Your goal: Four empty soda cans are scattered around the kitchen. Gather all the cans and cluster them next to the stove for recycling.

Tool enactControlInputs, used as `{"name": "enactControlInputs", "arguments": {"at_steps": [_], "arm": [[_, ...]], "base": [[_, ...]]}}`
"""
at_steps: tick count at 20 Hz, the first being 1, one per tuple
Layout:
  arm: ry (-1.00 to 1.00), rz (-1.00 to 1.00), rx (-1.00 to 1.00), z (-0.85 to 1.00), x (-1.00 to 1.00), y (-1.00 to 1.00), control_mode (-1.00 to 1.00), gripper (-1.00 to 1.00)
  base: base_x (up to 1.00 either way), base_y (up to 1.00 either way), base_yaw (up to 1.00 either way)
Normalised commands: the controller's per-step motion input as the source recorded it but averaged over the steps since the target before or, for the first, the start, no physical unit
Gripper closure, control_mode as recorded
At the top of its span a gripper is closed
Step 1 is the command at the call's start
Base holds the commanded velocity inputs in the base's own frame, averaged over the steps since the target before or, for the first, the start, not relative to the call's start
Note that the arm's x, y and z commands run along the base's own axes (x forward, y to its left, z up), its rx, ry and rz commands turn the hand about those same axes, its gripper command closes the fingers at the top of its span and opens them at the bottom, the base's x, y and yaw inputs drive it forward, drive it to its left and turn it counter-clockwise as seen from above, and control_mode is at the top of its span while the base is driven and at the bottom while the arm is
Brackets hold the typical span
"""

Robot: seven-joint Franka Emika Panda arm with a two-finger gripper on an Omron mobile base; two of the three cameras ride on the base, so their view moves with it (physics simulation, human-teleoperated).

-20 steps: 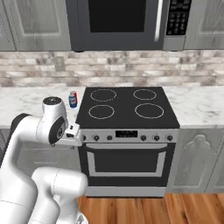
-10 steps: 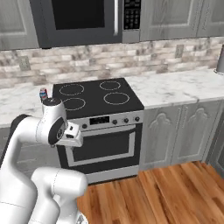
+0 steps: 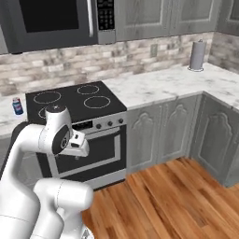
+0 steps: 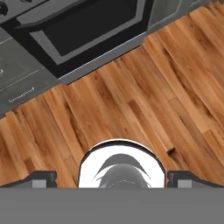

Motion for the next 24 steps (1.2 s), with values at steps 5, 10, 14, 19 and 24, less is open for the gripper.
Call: {"name": "enactControlInputs", "arguments": {"at_steps": [5,10,14,19,24], "arm": [[0.00,0.00,0.00,0.00,0.00,0.00,1.00,-1.00],[0.00,0.00,0.00,0.00,0.00,0.00,1.00,-1.00],[0.00,0.00,0.00,0.00,0.00,0.00,1.00,-1.00],[0.00,0.00,0.00,0.00,0.00,0.00,1.00,-1.00],[0.00,0.00,0.00,0.00,0.00,0.00,1.00,-1.00]], "base": [[-0.26,-0.06,-0.32],[-0.25,-0.03,-0.35],[-0.09,0.00,-0.46],[0.00,0.23,-0.63],[-0.02,0.12,-0.69]]}}
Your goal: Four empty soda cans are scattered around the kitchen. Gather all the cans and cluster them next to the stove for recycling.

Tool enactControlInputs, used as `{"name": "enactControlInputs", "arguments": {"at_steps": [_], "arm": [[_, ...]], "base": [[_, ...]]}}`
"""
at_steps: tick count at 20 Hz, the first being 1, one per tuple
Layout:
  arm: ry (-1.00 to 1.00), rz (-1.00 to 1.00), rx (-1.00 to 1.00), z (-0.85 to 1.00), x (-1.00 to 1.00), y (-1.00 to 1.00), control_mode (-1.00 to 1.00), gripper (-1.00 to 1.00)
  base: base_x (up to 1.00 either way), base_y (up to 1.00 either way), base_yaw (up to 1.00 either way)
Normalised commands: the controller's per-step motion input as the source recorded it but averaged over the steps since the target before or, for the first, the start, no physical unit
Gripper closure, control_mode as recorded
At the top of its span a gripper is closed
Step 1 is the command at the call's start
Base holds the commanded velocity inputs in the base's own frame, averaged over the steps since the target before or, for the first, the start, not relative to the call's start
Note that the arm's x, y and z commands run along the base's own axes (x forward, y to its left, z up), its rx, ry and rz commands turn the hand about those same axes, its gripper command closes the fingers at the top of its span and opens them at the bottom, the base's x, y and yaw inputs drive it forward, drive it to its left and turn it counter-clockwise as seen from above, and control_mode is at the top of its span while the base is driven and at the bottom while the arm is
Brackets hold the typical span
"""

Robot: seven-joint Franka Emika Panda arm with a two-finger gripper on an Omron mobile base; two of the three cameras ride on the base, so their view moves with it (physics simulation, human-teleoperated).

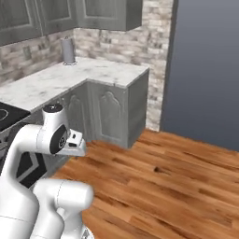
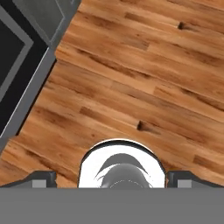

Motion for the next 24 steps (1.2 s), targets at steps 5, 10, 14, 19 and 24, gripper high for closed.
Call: {"name": "enactControlInputs", "arguments": {"at_steps": [5,10,14,19,24], "arm": [[0.00,0.00,0.00,0.00,0.00,0.00,1.00,-1.00],[0.00,0.00,0.00,0.00,0.00,0.00,1.00,-1.00],[0.00,0.00,0.00,0.00,0.00,0.00,1.00,-1.00],[0.00,0.00,0.00,0.00,0.00,0.00,1.00,-1.00],[0.00,0.00,0.00,0.00,0.00,0.00,1.00,-1.00]], "base": [[-0.12,0.09,-0.71],[-0.06,0.15,-0.68],[-0.01,0.12,-0.64],[0.00,0.08,-0.59],[0.00,0.08,-0.58]]}}
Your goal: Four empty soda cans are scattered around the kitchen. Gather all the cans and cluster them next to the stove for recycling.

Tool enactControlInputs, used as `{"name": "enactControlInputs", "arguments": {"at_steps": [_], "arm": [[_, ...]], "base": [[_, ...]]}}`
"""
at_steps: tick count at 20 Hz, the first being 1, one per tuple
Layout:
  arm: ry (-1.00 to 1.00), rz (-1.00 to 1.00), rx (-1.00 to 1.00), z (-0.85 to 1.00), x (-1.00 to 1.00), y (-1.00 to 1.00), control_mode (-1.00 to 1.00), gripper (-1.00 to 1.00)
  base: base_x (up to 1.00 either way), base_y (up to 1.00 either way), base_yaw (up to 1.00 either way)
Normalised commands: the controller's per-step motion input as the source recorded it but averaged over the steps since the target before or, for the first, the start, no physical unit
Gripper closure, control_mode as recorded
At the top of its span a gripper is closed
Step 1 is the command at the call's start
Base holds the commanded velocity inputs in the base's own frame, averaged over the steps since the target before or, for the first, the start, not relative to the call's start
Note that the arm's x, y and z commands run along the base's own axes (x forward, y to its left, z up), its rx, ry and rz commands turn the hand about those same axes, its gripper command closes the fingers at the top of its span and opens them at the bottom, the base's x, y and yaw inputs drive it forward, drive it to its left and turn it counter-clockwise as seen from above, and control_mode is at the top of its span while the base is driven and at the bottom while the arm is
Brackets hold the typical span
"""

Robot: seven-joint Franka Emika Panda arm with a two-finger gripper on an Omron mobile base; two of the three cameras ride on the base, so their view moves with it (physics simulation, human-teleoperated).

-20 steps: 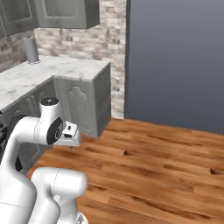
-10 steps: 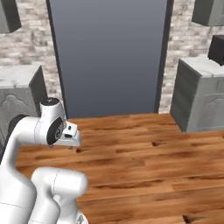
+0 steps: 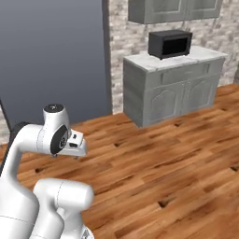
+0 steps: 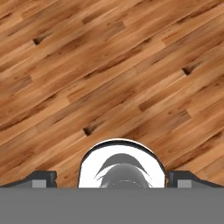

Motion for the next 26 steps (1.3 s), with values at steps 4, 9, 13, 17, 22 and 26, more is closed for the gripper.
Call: {"name": "enactControlInputs", "arguments": {"at_steps": [4,9,13,17,22,26], "arm": [[0.00,0.00,0.00,0.00,0.00,0.00,1.00,-1.00],[0.00,0.00,0.00,0.00,0.00,0.00,1.00,-1.00],[0.00,0.00,0.00,0.00,0.00,0.00,1.00,-1.00],[0.00,0.00,0.00,0.00,0.00,0.00,1.00,-1.00],[0.00,0.00,0.00,0.00,0.00,0.00,1.00,-1.00],[0.00,0.00,0.00,0.00,0.00,0.00,1.00,-1.00]], "base": [[0.00,0.04,-0.58],[0.00,0.00,-0.56],[0.00,0.00,-0.54],[0.13,0.09,-0.49],[0.40,0.83,-0.39],[0.76,1.00,-0.34]]}}
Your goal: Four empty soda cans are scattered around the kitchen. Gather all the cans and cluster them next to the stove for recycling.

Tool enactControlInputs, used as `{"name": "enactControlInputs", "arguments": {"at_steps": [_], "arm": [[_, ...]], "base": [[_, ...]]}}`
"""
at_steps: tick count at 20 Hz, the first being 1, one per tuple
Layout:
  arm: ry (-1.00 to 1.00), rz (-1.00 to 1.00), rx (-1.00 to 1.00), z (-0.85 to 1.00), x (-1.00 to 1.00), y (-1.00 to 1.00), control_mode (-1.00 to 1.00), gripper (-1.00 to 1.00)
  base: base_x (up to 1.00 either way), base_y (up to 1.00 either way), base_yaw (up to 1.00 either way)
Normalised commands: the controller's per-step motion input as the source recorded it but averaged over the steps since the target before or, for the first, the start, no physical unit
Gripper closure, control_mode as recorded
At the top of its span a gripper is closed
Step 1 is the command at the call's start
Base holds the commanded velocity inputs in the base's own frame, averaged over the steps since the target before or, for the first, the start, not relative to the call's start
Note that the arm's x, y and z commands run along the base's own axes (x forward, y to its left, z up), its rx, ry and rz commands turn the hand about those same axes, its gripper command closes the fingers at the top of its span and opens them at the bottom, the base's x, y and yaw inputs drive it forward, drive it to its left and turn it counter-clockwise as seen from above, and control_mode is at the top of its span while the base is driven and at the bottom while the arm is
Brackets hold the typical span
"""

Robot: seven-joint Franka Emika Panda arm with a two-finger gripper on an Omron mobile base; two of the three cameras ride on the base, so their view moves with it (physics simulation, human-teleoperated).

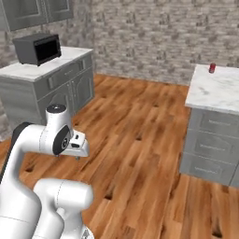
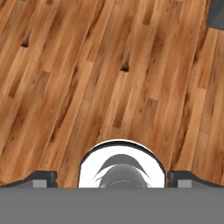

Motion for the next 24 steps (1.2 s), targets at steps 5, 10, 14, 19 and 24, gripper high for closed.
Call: {"name": "enactControlInputs", "arguments": {"at_steps": [5,10,14,19,24], "arm": [[0.00,0.00,0.00,0.00,0.00,0.00,1.00,-1.00],[0.00,0.00,0.00,0.00,0.00,0.00,1.00,-1.00],[0.00,0.00,0.00,0.00,0.00,0.00,1.00,-1.00],[0.00,0.00,0.00,0.00,0.00,0.00,1.00,-1.00],[0.00,0.00,0.00,0.00,0.00,0.00,1.00,-1.00]], "base": [[0.84,0.94,-0.33],[0.69,0.85,-0.28],[0.51,0.89,-0.22],[0.40,0.89,-0.20],[0.22,0.79,-0.14]]}}
